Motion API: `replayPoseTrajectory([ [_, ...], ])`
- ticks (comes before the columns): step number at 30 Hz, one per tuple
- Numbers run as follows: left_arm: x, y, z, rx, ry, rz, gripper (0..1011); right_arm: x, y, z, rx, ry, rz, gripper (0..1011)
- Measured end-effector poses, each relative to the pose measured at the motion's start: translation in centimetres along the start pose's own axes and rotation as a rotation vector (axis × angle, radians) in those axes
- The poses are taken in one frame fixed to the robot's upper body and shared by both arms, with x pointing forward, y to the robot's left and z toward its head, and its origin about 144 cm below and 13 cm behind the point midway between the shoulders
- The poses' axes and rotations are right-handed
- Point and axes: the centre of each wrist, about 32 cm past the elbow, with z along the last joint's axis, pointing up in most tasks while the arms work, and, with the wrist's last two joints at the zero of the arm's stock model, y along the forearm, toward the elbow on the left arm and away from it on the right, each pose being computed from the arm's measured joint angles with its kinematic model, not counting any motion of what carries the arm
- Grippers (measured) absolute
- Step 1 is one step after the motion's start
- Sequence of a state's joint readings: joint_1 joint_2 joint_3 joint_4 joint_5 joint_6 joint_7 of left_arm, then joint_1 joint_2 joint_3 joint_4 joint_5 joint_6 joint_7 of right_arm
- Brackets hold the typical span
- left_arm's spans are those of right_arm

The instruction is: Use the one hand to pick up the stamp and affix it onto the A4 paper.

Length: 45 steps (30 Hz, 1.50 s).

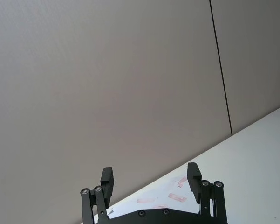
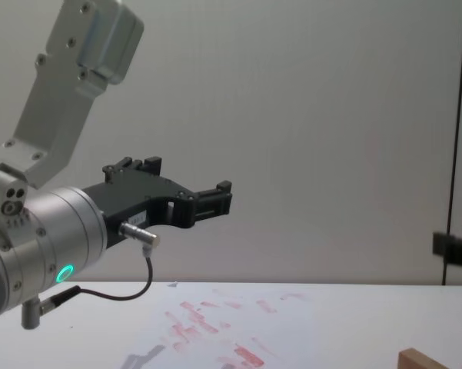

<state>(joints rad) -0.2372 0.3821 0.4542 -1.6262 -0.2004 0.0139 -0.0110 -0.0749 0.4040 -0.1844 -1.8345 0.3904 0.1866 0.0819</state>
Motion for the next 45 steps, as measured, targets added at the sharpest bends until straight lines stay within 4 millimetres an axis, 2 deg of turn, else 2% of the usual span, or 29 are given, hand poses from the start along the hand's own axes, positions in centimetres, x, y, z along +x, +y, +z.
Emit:
replayPoseTrajectory([
  [9,0.0,0.0,0.0,0.0,0.0,0.0,1003,-0.3,-0.5,-0.2,-0.106,-0.045,0.005,1001],
  [20,0.0,0.0,0.0,0.0,0.0,0.0,1003,-0.9,0.0,-1.3,-0.21,-0.1,0.013,1001],
  [45,0.0,0.0,0.0,0.0,0.0,0.0,1003,-2.1,1.4,-4.1,-0.29,-0.116,0.038,1001],
])
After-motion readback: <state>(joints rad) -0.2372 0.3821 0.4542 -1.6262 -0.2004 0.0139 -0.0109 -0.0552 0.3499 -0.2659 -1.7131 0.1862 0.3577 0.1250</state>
